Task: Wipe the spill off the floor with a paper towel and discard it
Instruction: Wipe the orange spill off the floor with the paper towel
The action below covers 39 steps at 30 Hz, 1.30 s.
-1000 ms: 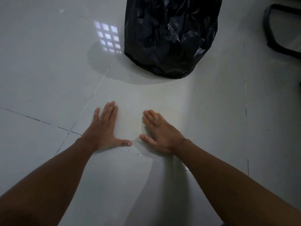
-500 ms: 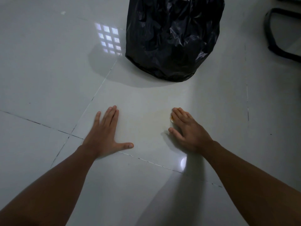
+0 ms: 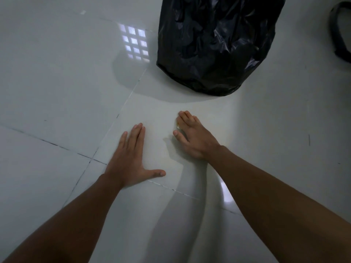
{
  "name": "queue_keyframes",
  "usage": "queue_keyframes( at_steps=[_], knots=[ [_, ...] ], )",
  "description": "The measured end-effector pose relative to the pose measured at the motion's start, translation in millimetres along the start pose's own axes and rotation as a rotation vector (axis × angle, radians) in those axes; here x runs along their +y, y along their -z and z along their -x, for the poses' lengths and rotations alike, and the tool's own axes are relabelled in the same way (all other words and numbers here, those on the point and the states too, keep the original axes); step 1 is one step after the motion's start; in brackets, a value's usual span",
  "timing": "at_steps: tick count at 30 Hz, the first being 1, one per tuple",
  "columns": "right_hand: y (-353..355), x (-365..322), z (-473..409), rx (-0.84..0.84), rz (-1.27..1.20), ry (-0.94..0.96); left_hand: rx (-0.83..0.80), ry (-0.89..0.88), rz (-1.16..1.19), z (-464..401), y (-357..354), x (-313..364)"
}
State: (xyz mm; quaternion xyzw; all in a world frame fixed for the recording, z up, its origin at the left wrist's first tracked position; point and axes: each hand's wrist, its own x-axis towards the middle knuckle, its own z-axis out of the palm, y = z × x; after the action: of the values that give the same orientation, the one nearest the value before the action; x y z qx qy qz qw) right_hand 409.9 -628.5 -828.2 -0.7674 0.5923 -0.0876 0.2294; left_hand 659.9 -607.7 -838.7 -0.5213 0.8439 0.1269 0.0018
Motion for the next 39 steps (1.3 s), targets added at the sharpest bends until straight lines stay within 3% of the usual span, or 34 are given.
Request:
queue_keyframes(
  at_steps=[10,23,31,39],
  knots=[
    [-14.0,-31.9,17.7,-0.111,0.051,0.276,-0.019,0.009,0.001,-0.4,0.4,-0.2],
    [-19.2,0.9,99.7,-0.076,0.097,0.324,-0.037,0.013,-0.014,-1.2,2.2,2.3],
    [-5.6,50.3,135.6,0.067,0.188,0.125,-0.045,0.019,-0.014,-0.9,3.1,3.1],
    [-15.8,44.7,147.5,0.212,0.198,-0.149,-0.040,0.020,-0.011,-1.5,0.7,3.1]
  ],
)
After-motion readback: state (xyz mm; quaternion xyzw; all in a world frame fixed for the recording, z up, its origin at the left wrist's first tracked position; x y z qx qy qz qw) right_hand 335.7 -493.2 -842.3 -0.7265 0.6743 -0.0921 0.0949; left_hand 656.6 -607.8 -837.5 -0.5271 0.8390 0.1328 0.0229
